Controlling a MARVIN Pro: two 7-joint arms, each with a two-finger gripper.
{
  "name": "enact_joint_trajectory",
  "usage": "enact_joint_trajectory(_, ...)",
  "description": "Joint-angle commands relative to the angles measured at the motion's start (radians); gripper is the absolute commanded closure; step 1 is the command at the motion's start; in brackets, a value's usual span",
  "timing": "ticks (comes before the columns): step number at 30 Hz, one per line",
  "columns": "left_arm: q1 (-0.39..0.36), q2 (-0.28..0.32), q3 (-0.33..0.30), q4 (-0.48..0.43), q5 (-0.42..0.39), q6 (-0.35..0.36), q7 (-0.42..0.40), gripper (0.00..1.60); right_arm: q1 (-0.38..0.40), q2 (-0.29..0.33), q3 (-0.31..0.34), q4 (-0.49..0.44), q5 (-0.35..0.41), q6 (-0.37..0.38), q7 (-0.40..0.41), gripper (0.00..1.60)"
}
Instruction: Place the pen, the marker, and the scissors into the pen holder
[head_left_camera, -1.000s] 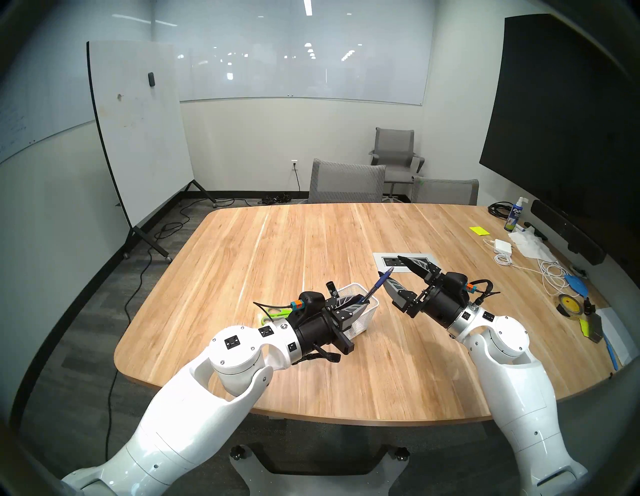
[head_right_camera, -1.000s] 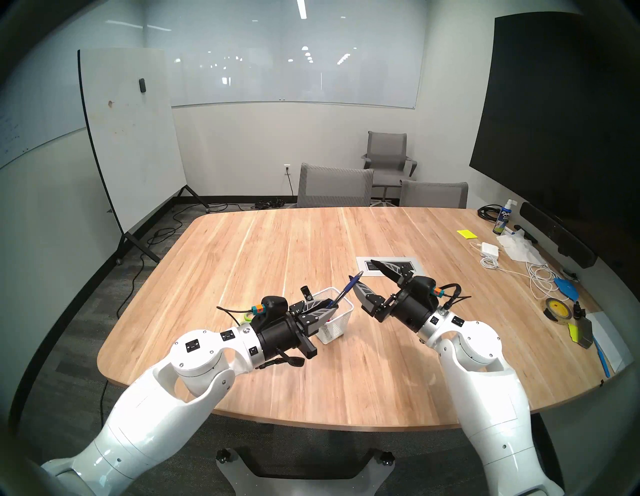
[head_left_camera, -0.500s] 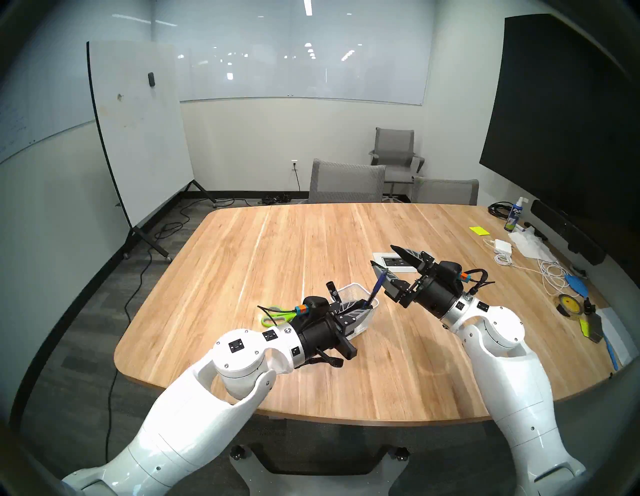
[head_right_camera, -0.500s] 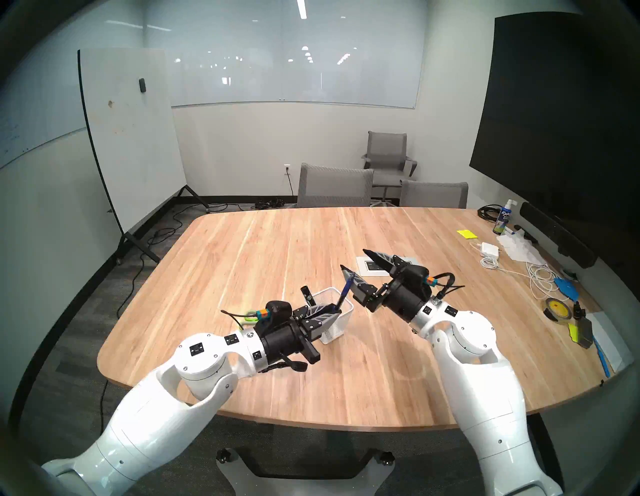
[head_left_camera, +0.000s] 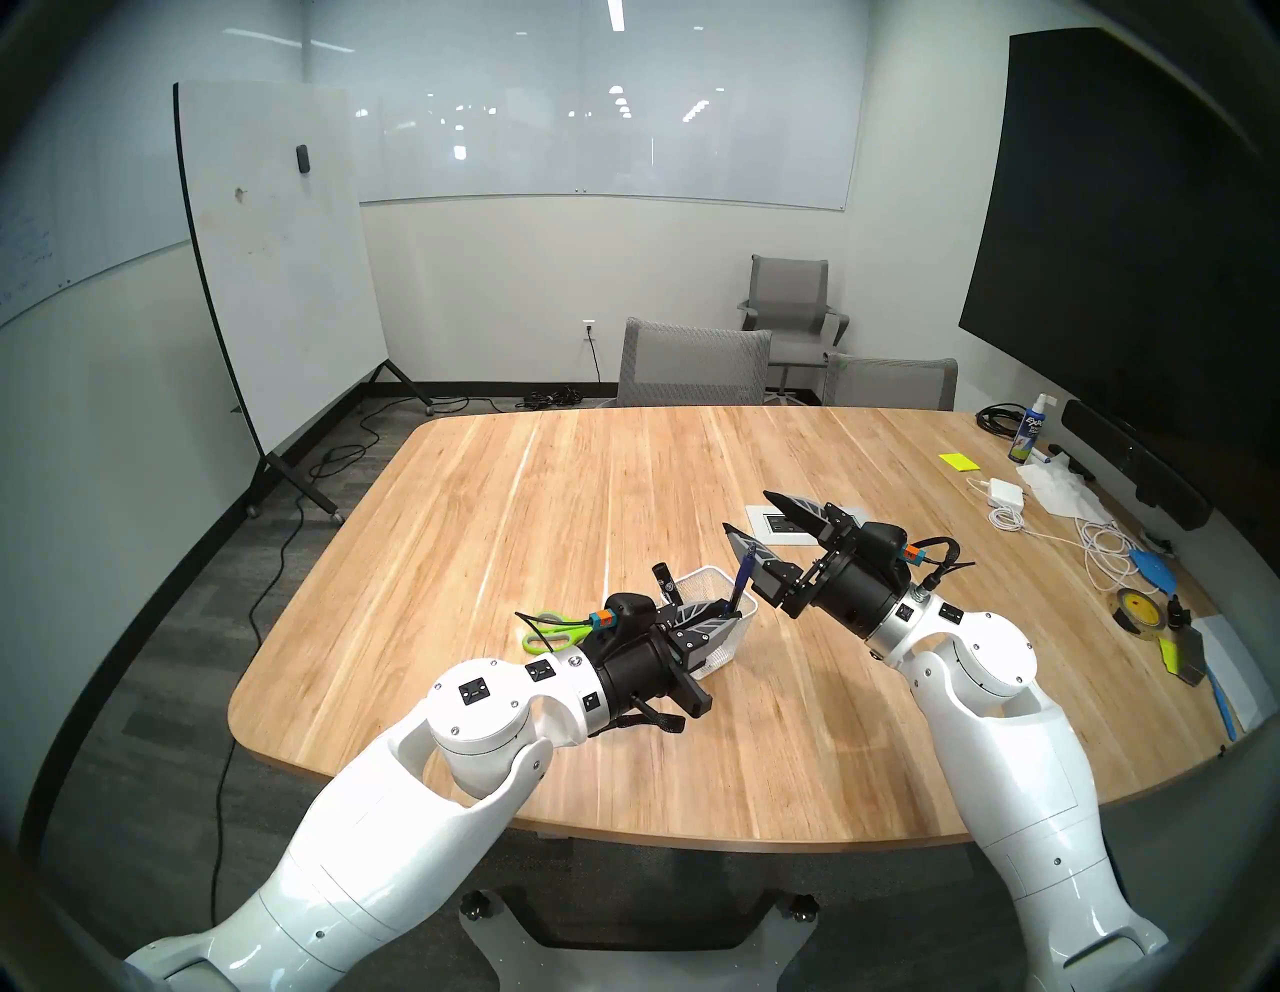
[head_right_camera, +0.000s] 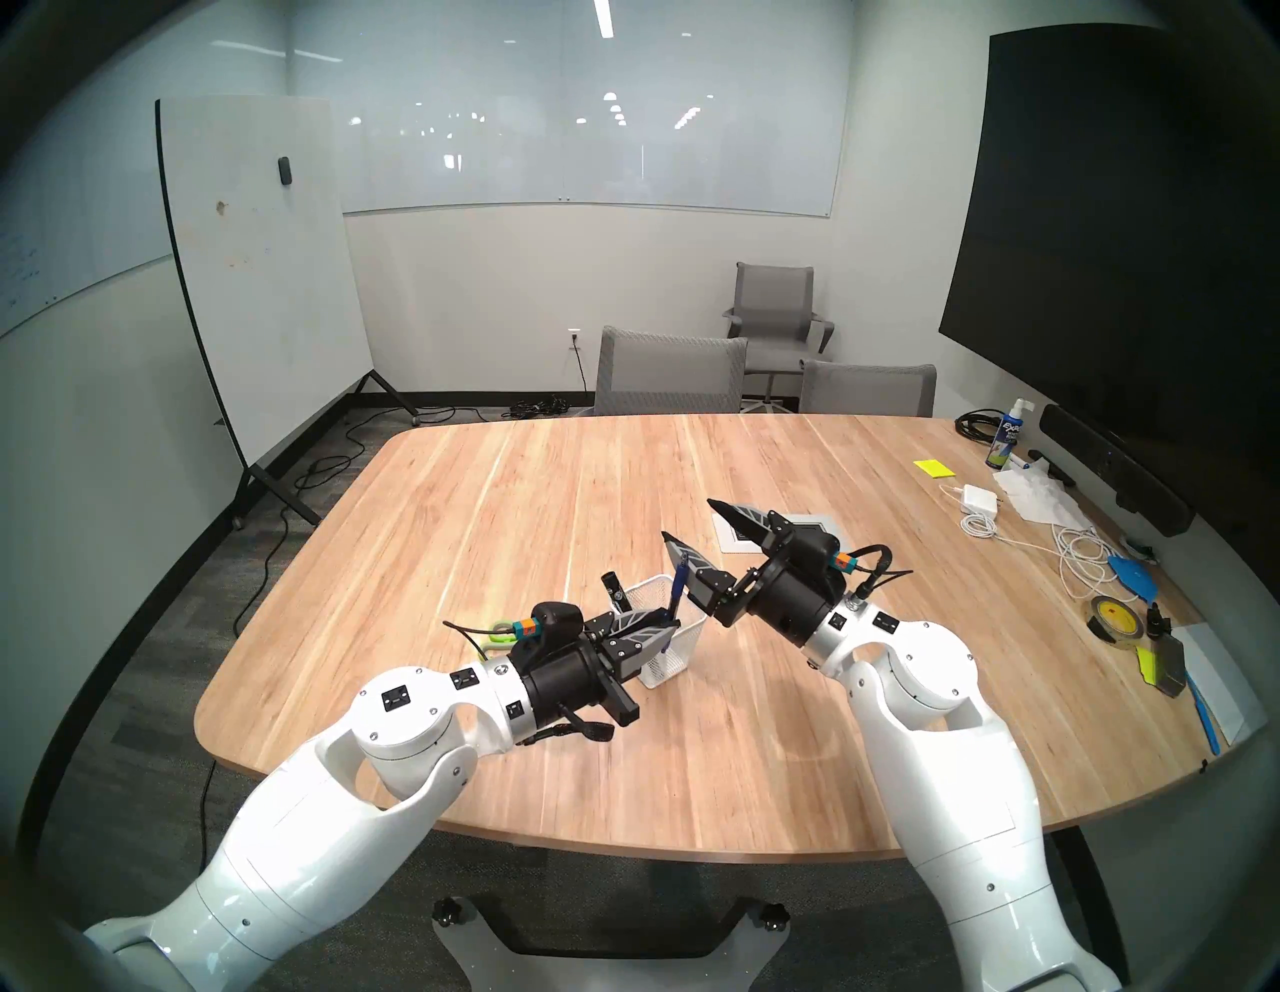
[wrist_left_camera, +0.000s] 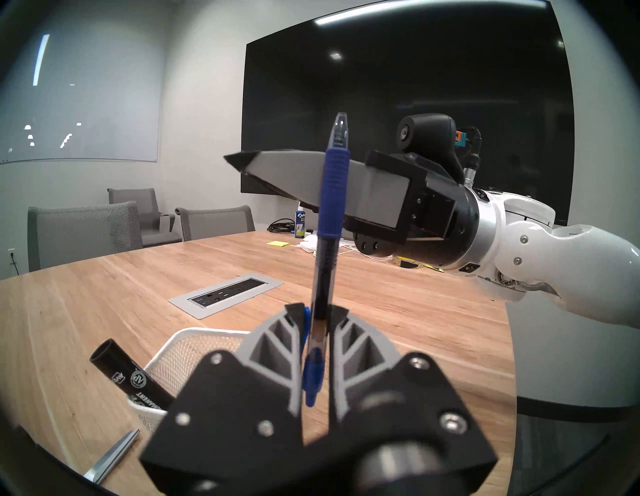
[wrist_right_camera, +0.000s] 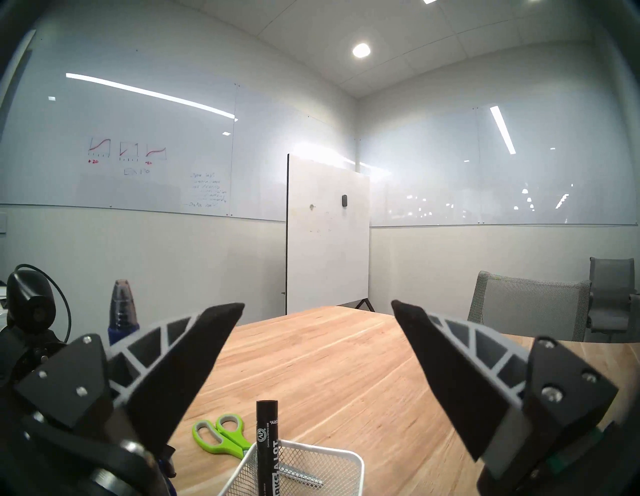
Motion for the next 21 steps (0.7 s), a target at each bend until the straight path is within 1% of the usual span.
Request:
enact_joint_trajectory(1, -0.004, -0.008, -0.006, -0.013, -0.007, -0.014, 0.000, 1.60, 0.030, 0.007, 0.045, 0.013, 0.007, 0.000, -0.027, 0.00)
enact_joint_trajectory(2, -0.003, -0.008, -0.007, -0.012, -0.007, -0.014, 0.001, 1.60, 0.031, 0.015, 0.055, 0.022, 0.000, -0.003, -0.033, 0.00)
enact_joint_trajectory(5, -0.001, -0.009, -0.008, -0.011, -0.009, -0.016, 0.002, 1.60, 0.028, 0.026, 0.085, 0.043, 0.009, -0.005, -0.033, 0.00)
enact_joint_trajectory(9, 0.000, -0.014, -0.010, -0.006, -0.013, -0.022, 0.007, 1.60, 0.003, 0.043, 0.128, 0.055, 0.022, -0.020, -0.025, 0.00)
enact_joint_trajectory(11, 0.001, -0.018, -0.012, -0.001, -0.015, -0.023, 0.013, 1.60, -0.019, 0.050, 0.154, 0.052, 0.038, -0.028, -0.010, 0.00)
enact_joint_trajectory(15, -0.001, -0.024, -0.014, 0.015, -0.013, -0.028, 0.027, 1.60, -0.087, 0.056, 0.207, 0.016, 0.068, -0.049, 0.011, 0.00)
enact_joint_trajectory(18, 0.000, -0.034, -0.015, 0.026, -0.013, -0.029, 0.047, 1.60, -0.143, 0.051, 0.241, -0.017, 0.085, -0.065, 0.032, 0.00)
enact_joint_trajectory(19, 0.000, -0.038, -0.015, 0.029, -0.013, -0.029, 0.053, 1.60, -0.145, 0.043, 0.251, -0.016, 0.085, -0.067, 0.047, 0.00)
enact_joint_trajectory(21, -0.003, -0.047, -0.014, 0.038, -0.010, -0.031, 0.068, 1.60, -0.180, 0.039, 0.268, -0.044, 0.099, -0.075, 0.059, 0.00)
